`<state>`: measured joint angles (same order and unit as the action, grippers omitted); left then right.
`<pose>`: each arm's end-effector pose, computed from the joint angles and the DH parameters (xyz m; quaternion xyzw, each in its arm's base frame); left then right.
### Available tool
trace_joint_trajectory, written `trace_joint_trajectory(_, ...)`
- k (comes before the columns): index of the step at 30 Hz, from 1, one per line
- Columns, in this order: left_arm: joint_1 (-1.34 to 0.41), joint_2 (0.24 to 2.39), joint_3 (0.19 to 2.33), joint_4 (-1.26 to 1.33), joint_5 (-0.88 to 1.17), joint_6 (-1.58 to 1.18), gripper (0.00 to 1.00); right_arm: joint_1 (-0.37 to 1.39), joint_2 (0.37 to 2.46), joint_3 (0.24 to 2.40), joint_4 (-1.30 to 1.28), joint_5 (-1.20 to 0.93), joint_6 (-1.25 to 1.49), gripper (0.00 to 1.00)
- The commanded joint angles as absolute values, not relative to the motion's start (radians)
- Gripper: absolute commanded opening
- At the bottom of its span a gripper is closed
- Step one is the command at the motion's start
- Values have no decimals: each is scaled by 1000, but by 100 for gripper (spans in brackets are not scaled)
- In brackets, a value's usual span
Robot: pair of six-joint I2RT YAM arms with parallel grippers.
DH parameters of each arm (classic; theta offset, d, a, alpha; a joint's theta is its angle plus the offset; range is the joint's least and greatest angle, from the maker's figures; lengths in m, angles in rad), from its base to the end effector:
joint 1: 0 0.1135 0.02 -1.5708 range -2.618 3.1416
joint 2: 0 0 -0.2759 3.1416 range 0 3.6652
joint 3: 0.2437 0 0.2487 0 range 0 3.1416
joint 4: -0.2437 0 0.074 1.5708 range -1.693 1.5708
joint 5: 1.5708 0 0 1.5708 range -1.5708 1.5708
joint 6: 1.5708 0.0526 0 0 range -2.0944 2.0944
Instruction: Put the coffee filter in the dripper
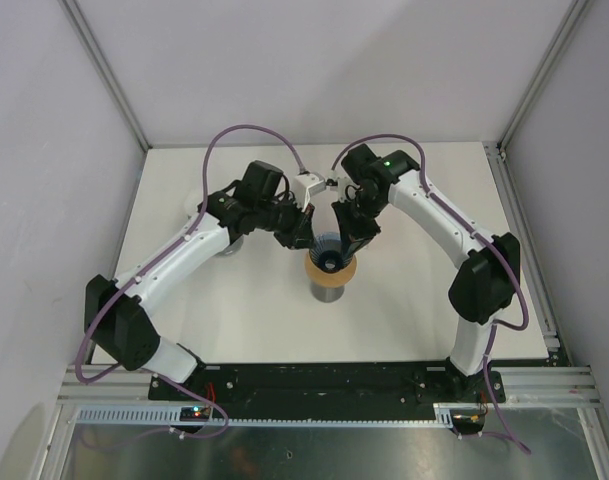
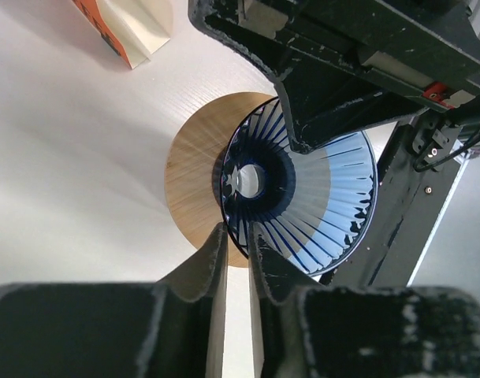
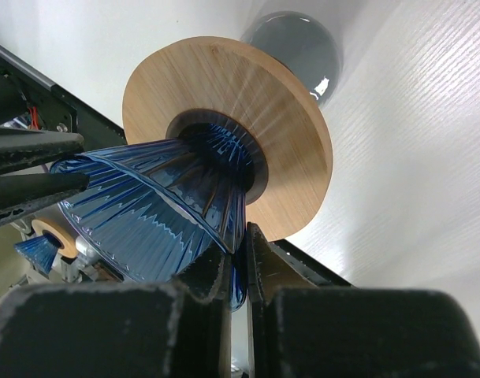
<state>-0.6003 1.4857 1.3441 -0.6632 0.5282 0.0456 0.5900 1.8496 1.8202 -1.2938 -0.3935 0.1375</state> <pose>0.2546 -0.2065 0.3277 0.3767 0.8181 -0.3317 0.2807 0.2954 0.2220 0.3128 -0.2418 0.9430 0.2244 0.0442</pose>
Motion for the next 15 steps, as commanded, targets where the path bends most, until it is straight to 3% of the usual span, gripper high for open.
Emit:
trace_joint_trajectory(1,-604,1504,1318,-671,504,90,12,587,1862,1867,-1301,-421,123,0)
trace_joint_trajectory(5,-604,1518,1295,-671,482,110,2,587,1880,1868,-1290,-417,125,0)
trace_joint_trajectory(15,-604,1562,1233,-672,453,157,0,585,1897,1815,-1238,-398,132,0)
